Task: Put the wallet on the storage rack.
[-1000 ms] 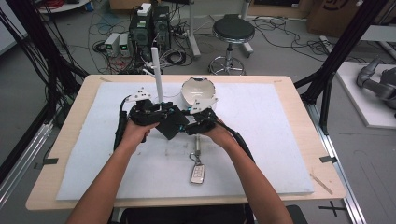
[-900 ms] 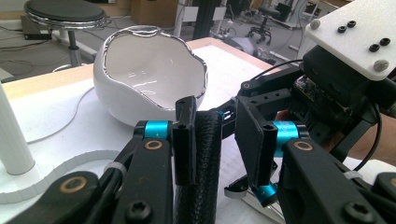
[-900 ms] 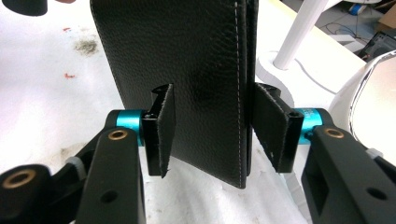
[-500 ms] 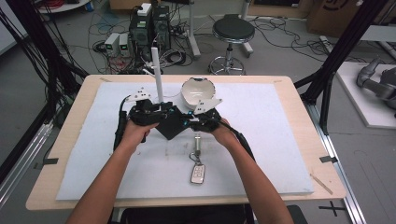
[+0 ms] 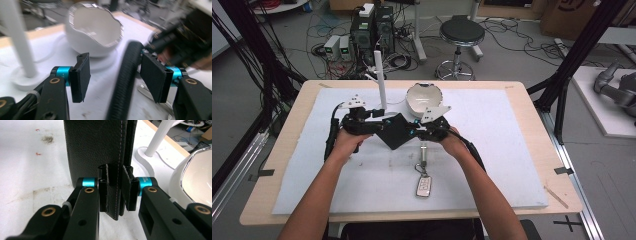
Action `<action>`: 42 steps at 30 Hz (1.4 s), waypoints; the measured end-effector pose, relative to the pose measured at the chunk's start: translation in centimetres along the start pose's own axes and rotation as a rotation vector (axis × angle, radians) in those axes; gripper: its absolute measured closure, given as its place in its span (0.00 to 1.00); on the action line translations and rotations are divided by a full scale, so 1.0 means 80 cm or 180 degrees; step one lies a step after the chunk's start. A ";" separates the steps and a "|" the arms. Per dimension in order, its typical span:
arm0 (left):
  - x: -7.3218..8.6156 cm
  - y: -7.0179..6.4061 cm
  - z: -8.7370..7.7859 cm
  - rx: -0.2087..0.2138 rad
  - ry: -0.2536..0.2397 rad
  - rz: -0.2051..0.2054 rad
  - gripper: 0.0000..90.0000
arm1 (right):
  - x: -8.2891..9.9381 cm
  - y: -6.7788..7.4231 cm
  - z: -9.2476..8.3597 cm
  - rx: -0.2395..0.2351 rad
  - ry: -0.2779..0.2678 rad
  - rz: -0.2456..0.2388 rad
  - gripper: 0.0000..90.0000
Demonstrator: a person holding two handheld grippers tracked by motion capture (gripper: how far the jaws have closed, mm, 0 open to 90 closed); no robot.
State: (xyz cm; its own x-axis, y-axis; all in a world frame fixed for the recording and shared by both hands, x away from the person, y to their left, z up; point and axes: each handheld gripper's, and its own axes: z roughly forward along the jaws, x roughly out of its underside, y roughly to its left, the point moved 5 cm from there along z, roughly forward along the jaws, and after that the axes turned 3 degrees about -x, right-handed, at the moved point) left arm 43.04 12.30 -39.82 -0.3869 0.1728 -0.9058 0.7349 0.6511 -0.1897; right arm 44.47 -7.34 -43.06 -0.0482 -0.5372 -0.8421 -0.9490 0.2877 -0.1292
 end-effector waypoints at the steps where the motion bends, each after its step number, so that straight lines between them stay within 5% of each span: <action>1: 0.000 0.000 0.000 0.0000 0.0000 0.0000 0.46 | 0.000 0.000 0.000 0.0001 0.0001 -0.0004 0.87; 6: 0.008 -0.011 0.016 0.0110 0.0200 0.0139 0.67 | 0.001 0.000 -0.001 0.0000 0.0031 -0.0011 0.85; 8: 0.008 -0.012 0.017 0.0133 0.0191 0.0162 0.79 | 0.004 -0.002 -0.002 0.0019 0.0087 0.0010 0.76; 9: 0.008 -0.013 0.017 0.0121 0.0188 0.0179 0.79 | 0.004 -0.002 -0.002 0.0019 0.0087 0.0010 0.76; 11: 0.008 -0.014 0.016 0.0132 0.0197 0.0194 0.84 | 0.010 -0.005 -0.005 0.0081 0.0112 0.0106 0.60; 15: 0.005 -0.013 0.010 0.0079 0.0168 0.0213 0.85 | 0.024 -0.012 -0.021 0.0198 0.0108 0.0332 0.44; 17: -0.003 -0.013 0.001 0.0051 -0.0004 0.0232 0.85 | 0.036 -0.016 -0.046 0.0331 0.0069 0.0440 0.39; 22: -0.017 -0.015 -0.008 0.0033 -0.0136 0.0371 0.85 | 0.054 -0.020 -0.088 0.0501 -0.0067 0.0593 0.38; 24: -0.027 -0.018 -0.012 0.0030 -0.0216 0.0502 0.85 | 0.067 -0.022 -0.125 0.0648 -0.0154 0.0682 0.38; 27: -0.043 -0.022 -0.013 0.0036 -0.0243 0.0657 0.85 | 0.078 -0.024 -0.152 0.0771 -0.0202 0.0772 0.34; 34: -0.089 -0.029 -0.004 0.0058 -0.0328 0.0978 0.85 | 0.103 -0.033 -0.197 0.1023 -0.0104 0.0984 0.29; 42: -0.134 -0.031 0.021 0.0058 -0.0181 0.1372 0.85 | 0.116 -0.033 -0.213 0.1034 -0.0115 0.1023 0.29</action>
State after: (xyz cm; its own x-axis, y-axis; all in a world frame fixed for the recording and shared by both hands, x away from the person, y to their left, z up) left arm 46.29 7.59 -30.29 -0.0116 0.3849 -0.9229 0.8325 0.5150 0.2043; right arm 41.26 -26.56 -41.60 -0.3076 -0.3537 -0.8833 -0.7404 0.6721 -0.0112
